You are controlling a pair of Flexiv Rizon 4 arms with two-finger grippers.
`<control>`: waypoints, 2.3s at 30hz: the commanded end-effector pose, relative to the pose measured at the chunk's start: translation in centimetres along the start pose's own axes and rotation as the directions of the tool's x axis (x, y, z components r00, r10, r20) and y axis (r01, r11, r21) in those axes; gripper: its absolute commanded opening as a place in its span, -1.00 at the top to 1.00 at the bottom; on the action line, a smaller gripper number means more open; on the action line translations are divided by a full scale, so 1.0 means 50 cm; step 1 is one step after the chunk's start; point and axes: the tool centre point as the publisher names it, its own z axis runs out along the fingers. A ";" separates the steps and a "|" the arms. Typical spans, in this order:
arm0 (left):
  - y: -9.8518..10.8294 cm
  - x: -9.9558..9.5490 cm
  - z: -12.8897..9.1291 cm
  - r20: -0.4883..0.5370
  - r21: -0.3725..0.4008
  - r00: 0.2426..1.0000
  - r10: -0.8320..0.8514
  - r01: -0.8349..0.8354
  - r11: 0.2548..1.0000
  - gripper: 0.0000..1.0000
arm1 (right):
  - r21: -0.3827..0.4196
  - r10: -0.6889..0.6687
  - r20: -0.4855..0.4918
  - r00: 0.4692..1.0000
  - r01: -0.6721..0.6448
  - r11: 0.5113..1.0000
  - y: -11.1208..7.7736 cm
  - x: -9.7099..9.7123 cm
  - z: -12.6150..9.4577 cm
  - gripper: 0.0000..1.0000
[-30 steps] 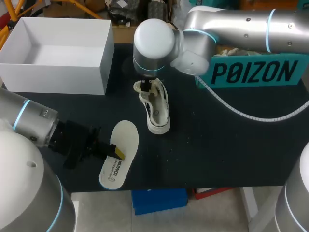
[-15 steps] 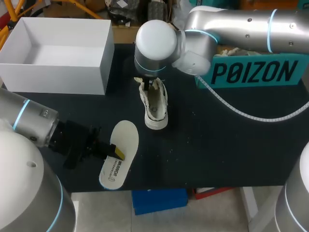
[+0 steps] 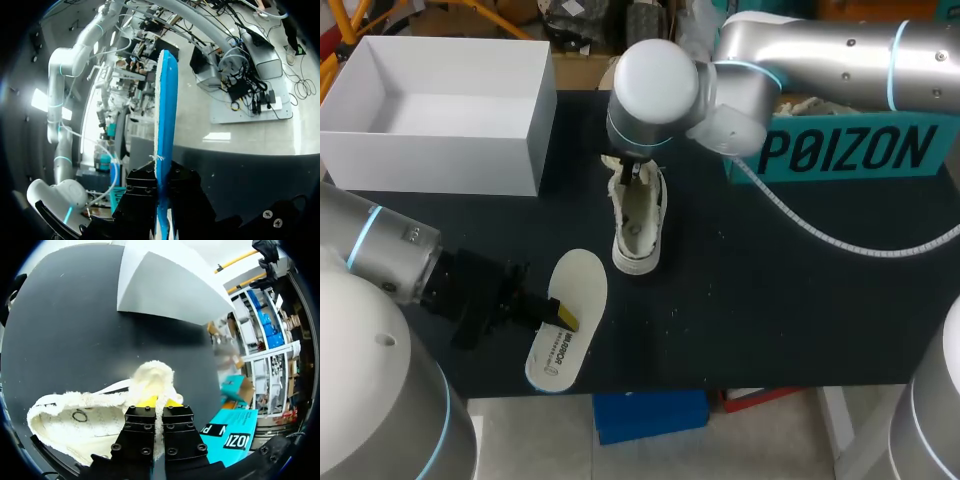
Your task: Take the shoe out of the shoebox, open the shoe tongue, remove and reinsert the insole, then place the shoe into the shoebox
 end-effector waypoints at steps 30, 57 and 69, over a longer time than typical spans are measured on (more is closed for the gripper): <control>-0.002 0.001 0.002 -0.001 -0.004 1.000 0.002 -0.002 1.000 1.00 | -0.188 0.222 -0.083 0.972 -0.234 0.954 -0.037 0.016 -0.002 -1.00; -0.002 0.001 0.002 -0.001 -0.004 1.000 0.002 -0.002 1.000 1.00 | -0.369 0.450 -0.080 0.890 -0.445 0.816 -0.110 0.081 -0.217 -1.00; -0.002 0.001 0.002 -0.001 -0.004 1.000 0.002 -0.002 1.000 1.00 | -0.335 0.433 -0.137 0.891 -0.453 0.826 -0.150 0.141 -0.340 -1.00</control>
